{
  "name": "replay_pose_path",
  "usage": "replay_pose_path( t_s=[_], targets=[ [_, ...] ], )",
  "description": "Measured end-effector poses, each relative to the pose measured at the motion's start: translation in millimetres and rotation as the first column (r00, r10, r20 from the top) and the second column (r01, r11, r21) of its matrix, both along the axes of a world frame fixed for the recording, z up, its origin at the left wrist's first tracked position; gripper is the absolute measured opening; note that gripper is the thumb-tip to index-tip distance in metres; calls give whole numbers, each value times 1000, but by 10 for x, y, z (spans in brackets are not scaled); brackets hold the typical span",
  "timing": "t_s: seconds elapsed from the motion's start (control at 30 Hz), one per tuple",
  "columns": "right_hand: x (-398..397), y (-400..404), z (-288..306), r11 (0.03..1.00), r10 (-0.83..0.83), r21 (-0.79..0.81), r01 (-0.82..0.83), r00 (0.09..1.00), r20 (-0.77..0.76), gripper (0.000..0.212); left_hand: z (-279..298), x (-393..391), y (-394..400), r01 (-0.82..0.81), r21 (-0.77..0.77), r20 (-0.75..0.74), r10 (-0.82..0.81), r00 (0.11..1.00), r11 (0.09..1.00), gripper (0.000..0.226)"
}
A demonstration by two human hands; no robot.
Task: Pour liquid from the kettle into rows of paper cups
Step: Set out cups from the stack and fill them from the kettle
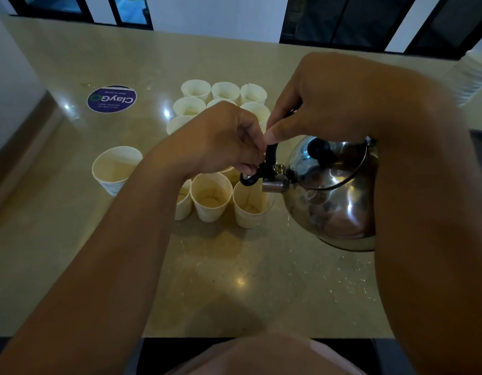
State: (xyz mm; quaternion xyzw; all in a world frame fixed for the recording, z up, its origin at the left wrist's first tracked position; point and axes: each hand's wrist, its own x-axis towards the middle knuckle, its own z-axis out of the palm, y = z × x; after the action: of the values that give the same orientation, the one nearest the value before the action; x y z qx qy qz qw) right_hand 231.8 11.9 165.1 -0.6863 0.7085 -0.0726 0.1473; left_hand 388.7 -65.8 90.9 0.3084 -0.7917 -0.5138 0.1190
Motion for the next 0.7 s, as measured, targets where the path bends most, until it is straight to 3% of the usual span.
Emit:
replay_pose_path(
  t_s=[0.7],
  targets=[
    [21, -48, 20, 997, 48, 56, -45, 998, -45, 15, 7, 9, 31, 33, -5, 8, -33, 999, 999, 17]
  ],
)
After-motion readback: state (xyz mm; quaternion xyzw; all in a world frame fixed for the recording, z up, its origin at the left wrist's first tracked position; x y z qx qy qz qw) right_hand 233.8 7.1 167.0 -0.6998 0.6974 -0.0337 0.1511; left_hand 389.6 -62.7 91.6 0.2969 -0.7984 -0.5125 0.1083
